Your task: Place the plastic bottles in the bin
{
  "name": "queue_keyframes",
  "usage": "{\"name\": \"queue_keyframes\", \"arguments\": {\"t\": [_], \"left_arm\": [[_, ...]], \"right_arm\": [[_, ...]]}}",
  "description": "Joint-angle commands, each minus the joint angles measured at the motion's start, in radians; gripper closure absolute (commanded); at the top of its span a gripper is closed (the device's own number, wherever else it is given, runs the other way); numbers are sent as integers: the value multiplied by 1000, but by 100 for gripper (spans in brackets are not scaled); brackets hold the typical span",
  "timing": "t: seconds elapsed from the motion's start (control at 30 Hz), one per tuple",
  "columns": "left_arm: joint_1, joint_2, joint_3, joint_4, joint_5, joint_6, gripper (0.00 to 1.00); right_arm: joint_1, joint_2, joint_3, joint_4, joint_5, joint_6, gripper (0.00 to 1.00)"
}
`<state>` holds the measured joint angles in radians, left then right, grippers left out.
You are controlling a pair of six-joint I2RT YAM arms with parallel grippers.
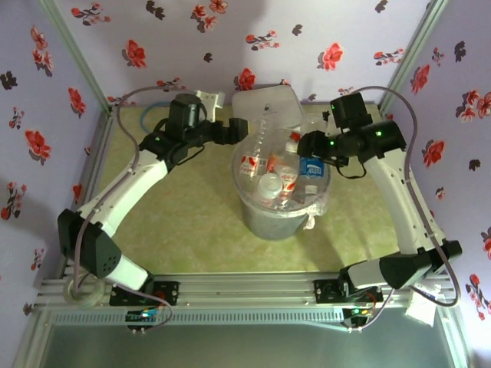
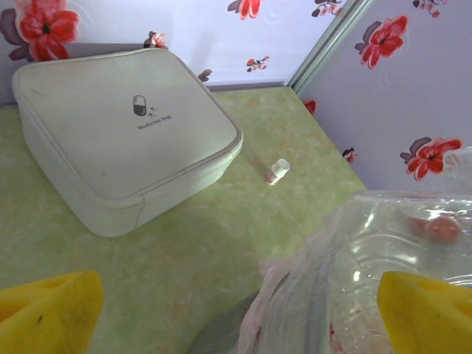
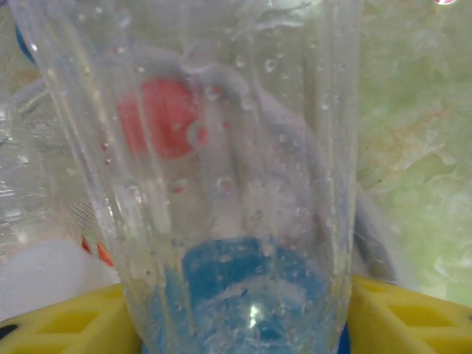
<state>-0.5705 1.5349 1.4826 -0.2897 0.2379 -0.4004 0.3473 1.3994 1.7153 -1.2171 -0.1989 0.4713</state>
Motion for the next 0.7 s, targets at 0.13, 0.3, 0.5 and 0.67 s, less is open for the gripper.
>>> {"name": "queue_keyframes", "arguments": {"t": [0.13, 0.3, 0.5, 0.67], "left_arm": [[-37, 74, 81, -3, -31, 43, 4], [-40, 64, 76, -18, -52, 55, 4], [-34, 16, 33, -20, -88, 61, 3], [-23, -19, -4, -20, -89, 56, 3]], "right_arm": [[13, 7, 29, -67, 6, -60, 17], [-4, -16, 156, -140, 113, -108, 6], [-24, -7, 189, -141, 167, -125, 10], [-24, 32, 204, -65, 197, -146, 23]]}}
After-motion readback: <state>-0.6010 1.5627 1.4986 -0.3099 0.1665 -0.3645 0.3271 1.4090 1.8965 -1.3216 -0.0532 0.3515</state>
